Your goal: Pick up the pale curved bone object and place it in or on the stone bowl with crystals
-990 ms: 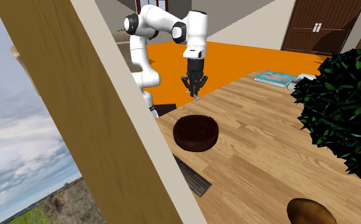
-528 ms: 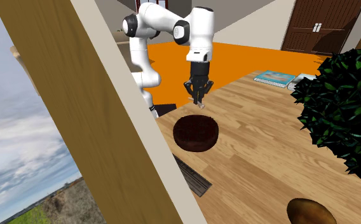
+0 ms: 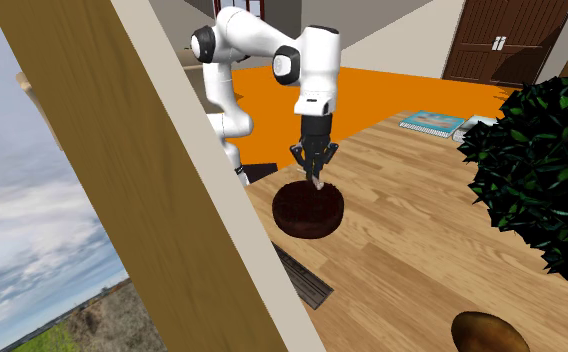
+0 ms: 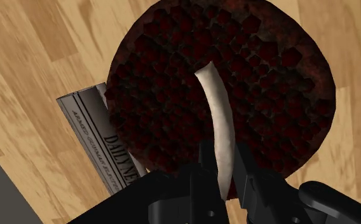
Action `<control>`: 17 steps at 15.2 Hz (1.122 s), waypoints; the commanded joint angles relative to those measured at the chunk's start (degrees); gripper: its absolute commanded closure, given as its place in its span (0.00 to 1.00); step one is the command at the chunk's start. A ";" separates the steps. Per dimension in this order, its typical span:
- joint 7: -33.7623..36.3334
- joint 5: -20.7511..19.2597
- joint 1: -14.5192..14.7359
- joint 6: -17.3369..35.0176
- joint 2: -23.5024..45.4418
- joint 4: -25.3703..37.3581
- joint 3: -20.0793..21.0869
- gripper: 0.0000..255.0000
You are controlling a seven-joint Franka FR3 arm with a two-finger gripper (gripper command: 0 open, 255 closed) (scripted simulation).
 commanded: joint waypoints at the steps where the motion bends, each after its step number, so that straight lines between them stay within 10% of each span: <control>1: 0.15 -0.15 -0.02 1.39 0.19 -1.20 -0.02 1.00; 16: 1.20 -1.08 0.02 6.91 1.31 -5.81 0.06 1.00; 17: 1.25 -1.09 0.04 6.86 1.32 -5.76 0.08 0.00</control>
